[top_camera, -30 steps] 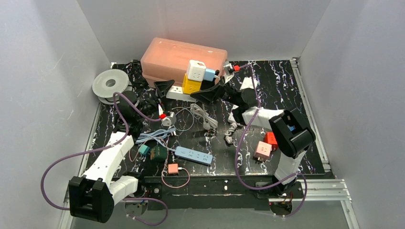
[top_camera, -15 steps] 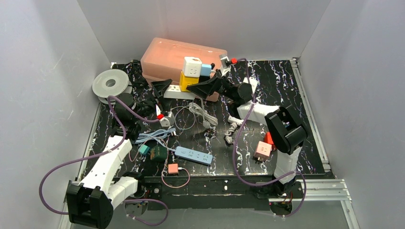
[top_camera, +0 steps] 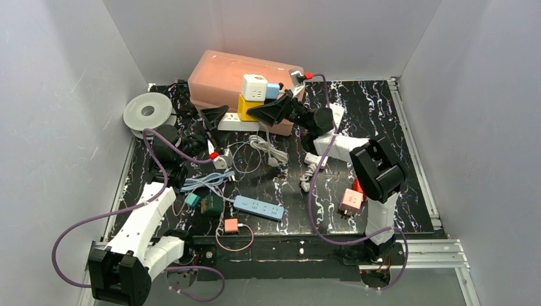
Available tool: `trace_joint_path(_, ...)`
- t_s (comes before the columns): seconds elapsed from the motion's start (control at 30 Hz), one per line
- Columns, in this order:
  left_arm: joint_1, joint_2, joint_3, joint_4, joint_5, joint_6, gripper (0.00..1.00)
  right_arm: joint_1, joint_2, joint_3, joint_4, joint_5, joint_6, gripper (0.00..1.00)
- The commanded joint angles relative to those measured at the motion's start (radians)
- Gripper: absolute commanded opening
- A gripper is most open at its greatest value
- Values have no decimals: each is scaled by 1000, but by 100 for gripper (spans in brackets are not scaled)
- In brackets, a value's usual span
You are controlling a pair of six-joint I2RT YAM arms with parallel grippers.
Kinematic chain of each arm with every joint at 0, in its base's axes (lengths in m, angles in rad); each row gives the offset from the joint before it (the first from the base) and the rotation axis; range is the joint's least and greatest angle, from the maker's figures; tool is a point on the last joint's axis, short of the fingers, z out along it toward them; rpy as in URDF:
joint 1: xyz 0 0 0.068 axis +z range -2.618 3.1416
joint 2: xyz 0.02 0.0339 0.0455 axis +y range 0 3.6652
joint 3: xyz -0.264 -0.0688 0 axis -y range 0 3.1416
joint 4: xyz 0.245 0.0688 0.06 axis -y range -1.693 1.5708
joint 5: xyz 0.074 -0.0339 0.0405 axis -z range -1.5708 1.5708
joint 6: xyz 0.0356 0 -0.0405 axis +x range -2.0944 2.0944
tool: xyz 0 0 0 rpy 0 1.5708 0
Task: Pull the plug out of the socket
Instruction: Remove the plug from the socket.
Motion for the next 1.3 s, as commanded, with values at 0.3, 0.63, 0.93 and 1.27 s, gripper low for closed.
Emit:
trace_joint_path(0.3, -11, -62, 31, -18, 81, 9, 0, 64, -321, -275, 99, -42, -136, 1)
trace_joint_path(0.63, -11, -116, 11, -364, 287, 146, 0, 62, -507, -419, -48, 116, -408, 1)
trace_joint_path(0.93, -19, -84, 53, -422, 265, 100, 0, 60, -539, -434, 7, 207, -383, 1)
trace_joint_path(1.27, -20, -39, 120, -483, 198, 120, 0, 119, -644, -457, -197, 215, -523, 1)
